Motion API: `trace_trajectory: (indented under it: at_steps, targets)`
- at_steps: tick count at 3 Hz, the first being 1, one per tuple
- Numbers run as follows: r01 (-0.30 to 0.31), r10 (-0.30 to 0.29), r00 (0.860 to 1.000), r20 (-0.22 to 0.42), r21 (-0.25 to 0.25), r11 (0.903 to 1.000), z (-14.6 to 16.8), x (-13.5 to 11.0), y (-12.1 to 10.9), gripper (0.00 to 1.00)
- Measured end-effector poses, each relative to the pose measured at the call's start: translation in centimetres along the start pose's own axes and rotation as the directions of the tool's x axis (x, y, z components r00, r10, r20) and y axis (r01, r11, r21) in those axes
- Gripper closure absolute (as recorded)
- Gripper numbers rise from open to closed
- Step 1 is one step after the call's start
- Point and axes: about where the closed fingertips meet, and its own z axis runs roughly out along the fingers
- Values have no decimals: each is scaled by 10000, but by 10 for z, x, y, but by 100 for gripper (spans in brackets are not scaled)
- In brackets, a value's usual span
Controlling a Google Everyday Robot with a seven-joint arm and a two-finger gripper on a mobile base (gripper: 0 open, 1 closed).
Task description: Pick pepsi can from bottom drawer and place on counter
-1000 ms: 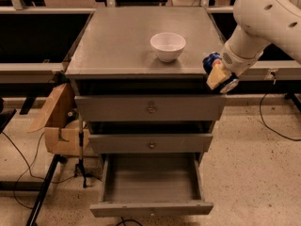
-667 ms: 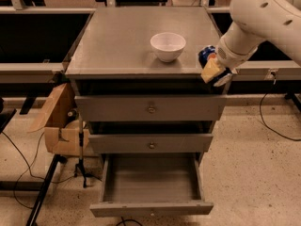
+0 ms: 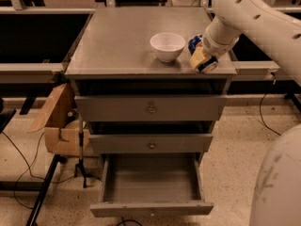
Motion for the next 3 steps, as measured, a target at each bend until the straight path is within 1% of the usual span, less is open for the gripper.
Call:
trace_trajectory:
  at_steps: [1, 2, 3]
  targets:
    - [-164, 163, 9999, 40, 47, 9999, 16, -7, -3, 100]
    - [-169, 168, 9999, 40, 50, 9998, 14, -8, -4, 81]
    - [-462, 461, 9989, 51, 209, 9987, 14, -1, -12, 51]
